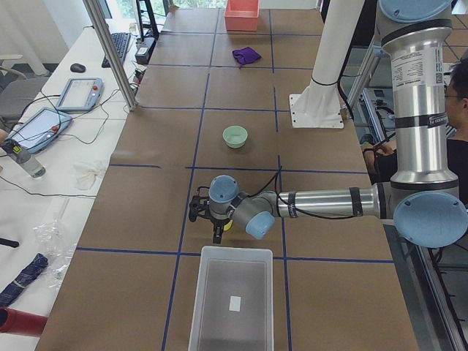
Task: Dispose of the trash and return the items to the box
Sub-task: 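Grasp the yellow cup at the table edge with the left gripper, then lift the yellow cup while the right arm reaches toward the purple cloth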
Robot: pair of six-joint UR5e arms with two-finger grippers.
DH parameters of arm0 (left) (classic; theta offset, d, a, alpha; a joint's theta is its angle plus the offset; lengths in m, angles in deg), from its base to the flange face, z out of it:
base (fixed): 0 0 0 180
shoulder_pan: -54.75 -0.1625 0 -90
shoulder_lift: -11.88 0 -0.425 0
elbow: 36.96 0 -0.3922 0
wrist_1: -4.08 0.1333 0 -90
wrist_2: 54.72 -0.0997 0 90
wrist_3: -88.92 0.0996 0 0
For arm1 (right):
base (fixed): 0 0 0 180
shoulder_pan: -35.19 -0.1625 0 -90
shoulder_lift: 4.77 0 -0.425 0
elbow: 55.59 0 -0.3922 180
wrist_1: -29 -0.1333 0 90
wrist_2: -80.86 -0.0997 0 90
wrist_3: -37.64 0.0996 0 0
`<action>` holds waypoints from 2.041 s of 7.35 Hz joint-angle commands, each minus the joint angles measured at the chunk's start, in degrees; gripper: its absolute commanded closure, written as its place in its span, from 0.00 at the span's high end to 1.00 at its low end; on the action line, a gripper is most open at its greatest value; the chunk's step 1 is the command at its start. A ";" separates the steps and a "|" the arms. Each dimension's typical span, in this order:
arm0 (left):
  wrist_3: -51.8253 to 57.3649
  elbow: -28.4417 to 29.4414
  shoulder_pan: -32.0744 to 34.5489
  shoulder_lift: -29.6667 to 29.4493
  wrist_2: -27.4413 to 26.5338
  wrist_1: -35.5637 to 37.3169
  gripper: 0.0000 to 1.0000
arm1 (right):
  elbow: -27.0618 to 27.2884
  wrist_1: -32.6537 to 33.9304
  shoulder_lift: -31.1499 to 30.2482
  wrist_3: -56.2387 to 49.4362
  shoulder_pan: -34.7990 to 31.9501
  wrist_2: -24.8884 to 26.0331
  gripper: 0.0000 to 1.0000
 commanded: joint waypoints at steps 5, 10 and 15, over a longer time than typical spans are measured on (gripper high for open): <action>-0.25 0.10 -2.82 -0.28 0.05 -0.97 0.00 | 0.05 0.18 0.01 0.01 0.00 -0.70 1.00; -0.25 -13.49 -2.12 0.25 3.21 9.88 0.00 | -0.91 0.10 -0.68 1.50 1.40 -4.46 1.00; 19.41 -17.22 9.63 -4.92 2.69 30.37 0.00 | -0.65 -18.65 -0.69 29.21 15.70 -2.66 1.00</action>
